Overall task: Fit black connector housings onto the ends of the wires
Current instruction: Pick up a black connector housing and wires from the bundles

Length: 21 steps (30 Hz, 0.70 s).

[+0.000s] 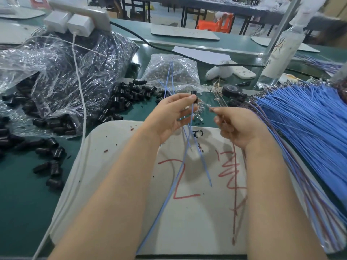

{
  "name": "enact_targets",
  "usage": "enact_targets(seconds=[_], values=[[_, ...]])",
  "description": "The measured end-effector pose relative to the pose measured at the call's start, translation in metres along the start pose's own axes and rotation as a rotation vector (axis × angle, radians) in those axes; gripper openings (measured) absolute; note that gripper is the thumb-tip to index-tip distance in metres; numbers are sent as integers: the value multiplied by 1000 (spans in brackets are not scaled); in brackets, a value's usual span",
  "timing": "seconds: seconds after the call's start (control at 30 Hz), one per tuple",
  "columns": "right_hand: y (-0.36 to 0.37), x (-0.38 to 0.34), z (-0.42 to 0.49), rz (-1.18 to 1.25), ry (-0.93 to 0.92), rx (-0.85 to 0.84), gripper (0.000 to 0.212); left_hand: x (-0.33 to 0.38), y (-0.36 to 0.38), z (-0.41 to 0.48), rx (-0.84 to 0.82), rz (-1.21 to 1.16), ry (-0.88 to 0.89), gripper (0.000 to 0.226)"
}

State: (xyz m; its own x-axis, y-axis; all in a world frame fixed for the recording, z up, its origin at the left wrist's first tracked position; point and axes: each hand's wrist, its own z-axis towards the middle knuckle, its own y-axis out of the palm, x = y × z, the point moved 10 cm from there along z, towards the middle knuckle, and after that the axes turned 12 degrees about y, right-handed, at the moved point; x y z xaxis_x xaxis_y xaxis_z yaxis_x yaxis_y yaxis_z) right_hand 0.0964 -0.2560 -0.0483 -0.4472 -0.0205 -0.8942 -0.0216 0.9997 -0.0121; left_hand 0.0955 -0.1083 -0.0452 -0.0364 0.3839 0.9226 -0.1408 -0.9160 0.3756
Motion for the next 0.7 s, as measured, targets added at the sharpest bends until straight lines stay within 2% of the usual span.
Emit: enact_targets(seconds=[0.07,0.17,0.2,0.23,0.27,0.37,0.43,0.53,0.6,0.67,0.7], values=[[15,-2,-7,11,-20,-166,16,1,-7,2,53,-14,13,1],[36,-37,-38,346,-237,-588,24,7,-8,3,46,-107,58,2],[36,-47,-48,470,-291,-681,24,10,-5,1,10,-147,71,3],[31,-51,-49,569,-318,-679,22,12,0,0,-39,-177,79,4],[22,-50,-41,622,-326,-556,18,13,7,-2,-100,-188,79,5],[-21,-31,-24,548,-327,65,16,7,32,-13,-307,-123,31,10],[-35,-24,-23,562,-332,234,15,-1,43,-21,-407,-109,-33,15],[-52,-19,-26,744,-369,297,9,-6,46,-28,-464,-79,-96,21],[-53,-19,-22,829,-360,239,8,-5,42,-26,-431,-43,-83,17],[-39,-19,-13,724,-289,160,13,-3,36,-21,-359,-54,-59,9],[-26,-19,-10,570,-247,126,15,-2,33,-19,-320,-61,-48,9]])
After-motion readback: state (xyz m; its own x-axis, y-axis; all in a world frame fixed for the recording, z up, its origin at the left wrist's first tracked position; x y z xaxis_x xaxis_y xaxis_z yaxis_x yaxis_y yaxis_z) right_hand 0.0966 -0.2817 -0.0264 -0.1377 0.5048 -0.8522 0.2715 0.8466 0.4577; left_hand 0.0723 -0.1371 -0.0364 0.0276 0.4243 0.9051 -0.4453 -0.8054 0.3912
